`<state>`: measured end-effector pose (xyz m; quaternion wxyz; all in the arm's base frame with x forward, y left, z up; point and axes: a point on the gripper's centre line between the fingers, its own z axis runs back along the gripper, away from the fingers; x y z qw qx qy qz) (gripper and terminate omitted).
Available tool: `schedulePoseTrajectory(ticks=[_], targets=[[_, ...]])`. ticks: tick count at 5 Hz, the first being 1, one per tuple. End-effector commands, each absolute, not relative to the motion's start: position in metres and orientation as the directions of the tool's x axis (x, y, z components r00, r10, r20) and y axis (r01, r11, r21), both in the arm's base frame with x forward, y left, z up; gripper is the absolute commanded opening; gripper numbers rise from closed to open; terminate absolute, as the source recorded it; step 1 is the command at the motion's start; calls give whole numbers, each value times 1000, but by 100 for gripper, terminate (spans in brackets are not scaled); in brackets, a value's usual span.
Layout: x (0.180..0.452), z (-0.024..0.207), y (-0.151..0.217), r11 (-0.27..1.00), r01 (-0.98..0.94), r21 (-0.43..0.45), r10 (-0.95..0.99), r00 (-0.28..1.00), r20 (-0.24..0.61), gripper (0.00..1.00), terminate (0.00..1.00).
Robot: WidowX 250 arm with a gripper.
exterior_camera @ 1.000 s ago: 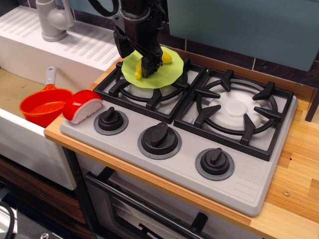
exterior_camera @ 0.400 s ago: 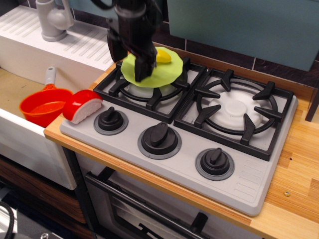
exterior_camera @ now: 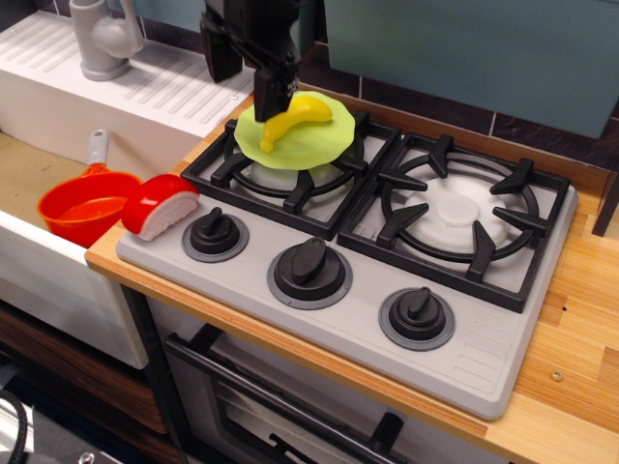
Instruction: End effector transition from object to object
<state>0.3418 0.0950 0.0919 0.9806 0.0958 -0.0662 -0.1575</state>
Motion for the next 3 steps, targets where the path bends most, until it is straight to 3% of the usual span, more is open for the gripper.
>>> schedulePoseTrajectory(ticks=[1, 3], targets=[[308, 101, 125, 918, 286, 275, -327, 938, 117, 100, 0], [273, 73, 134, 921, 270, 281, -320, 936, 147, 100, 0]])
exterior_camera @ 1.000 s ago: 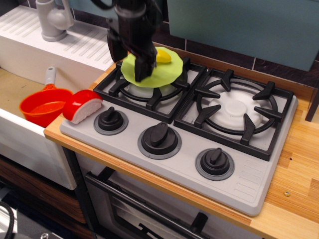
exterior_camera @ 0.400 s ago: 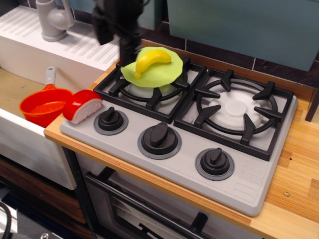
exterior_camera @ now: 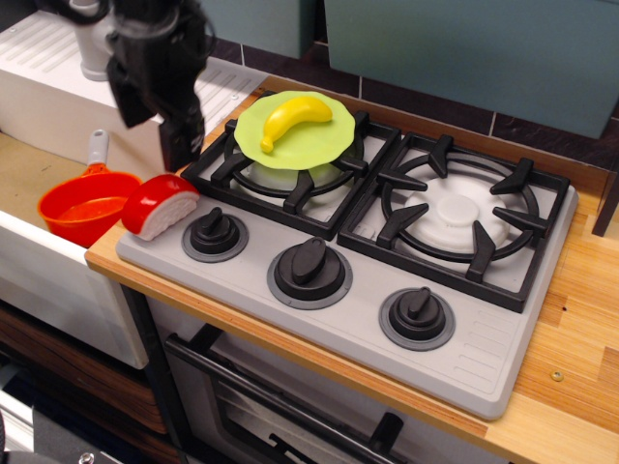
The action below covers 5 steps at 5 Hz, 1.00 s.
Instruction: End effector transition from object to object
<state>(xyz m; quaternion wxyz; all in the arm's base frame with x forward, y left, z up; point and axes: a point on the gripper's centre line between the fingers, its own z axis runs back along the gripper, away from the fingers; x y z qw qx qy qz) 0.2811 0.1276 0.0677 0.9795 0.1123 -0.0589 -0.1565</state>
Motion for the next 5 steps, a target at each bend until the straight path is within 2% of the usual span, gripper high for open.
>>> schedulePoseTrajectory(ticks=[1, 3, 4, 5], targets=[[264, 60, 134, 928, 255, 272, -305, 939, 160, 100, 0], [258, 33, 129, 941, 234, 245, -281, 943, 178, 100, 0], [262, 29, 128, 944, 256, 207, -289, 946, 148, 100, 0], [262, 29, 128, 944, 256, 207, -289, 946, 148, 100, 0]])
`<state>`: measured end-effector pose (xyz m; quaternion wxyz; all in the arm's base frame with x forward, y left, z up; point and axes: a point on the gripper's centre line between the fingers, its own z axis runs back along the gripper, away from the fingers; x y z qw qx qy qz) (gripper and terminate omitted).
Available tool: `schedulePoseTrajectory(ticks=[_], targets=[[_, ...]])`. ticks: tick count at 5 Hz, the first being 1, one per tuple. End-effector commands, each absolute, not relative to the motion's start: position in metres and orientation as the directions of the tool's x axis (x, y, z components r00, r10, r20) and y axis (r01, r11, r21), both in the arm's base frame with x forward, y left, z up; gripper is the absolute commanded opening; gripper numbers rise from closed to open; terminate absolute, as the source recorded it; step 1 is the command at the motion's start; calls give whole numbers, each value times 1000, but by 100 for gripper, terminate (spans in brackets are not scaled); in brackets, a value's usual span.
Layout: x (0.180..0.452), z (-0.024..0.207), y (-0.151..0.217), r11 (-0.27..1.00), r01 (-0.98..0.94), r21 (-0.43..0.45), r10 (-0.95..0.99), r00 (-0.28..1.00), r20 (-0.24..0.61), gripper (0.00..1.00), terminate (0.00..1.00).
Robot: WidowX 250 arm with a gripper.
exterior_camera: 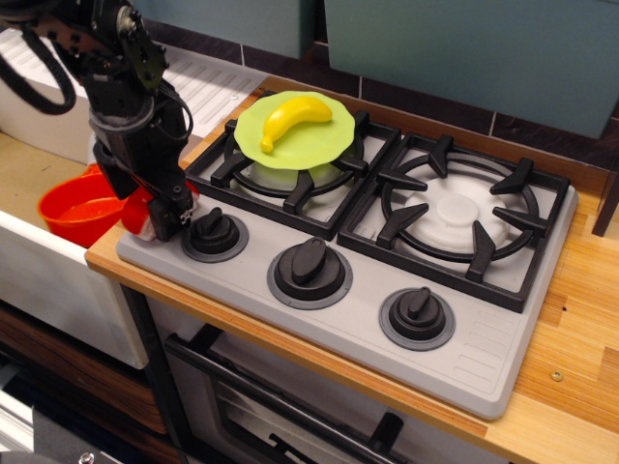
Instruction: End effector transition from object to object
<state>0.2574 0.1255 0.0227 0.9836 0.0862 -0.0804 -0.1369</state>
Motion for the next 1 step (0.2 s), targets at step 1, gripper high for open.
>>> schedulePoseTrajectory(ticks=[1], targets=[[262, 29, 128, 944, 256, 207, -289, 946, 148, 100, 100]])
